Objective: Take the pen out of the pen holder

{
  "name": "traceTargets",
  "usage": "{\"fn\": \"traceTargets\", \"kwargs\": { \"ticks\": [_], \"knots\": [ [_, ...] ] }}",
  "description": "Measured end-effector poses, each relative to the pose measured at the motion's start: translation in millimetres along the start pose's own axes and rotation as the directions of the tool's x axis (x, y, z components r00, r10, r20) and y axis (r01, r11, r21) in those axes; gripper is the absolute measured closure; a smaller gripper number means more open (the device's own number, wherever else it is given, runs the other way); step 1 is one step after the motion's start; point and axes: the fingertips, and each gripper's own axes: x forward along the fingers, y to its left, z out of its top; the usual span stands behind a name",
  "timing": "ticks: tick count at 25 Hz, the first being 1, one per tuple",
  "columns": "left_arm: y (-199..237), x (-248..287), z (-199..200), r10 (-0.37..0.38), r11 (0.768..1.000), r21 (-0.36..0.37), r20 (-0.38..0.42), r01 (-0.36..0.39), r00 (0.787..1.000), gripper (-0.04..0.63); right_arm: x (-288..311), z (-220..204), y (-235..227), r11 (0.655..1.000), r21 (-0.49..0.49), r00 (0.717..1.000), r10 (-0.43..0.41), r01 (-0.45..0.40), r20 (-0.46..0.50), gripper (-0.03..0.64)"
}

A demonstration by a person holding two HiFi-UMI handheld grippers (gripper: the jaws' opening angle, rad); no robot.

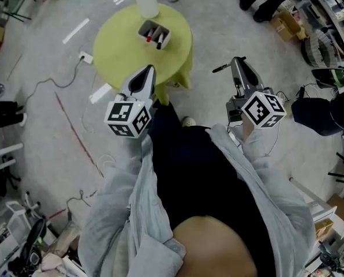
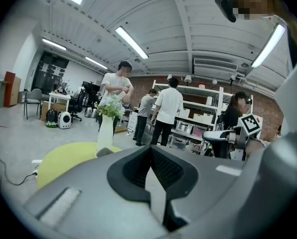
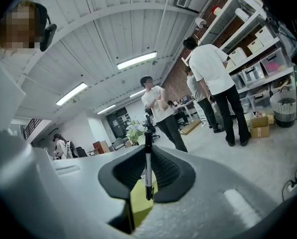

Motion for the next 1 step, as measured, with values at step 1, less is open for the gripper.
{"fn": "traceTargets", "kwargs": {
  "ticks": [1],
  "knots": [
    [-0.6,-0.3,0.1,0.000,1.000,-0.001,-0.001,0.000,1.000,0.578,-0.7,0.4,-0.3,1.000,0.000,1.000,-0.002,0.002,-0.001,0.580]
  ]
}}
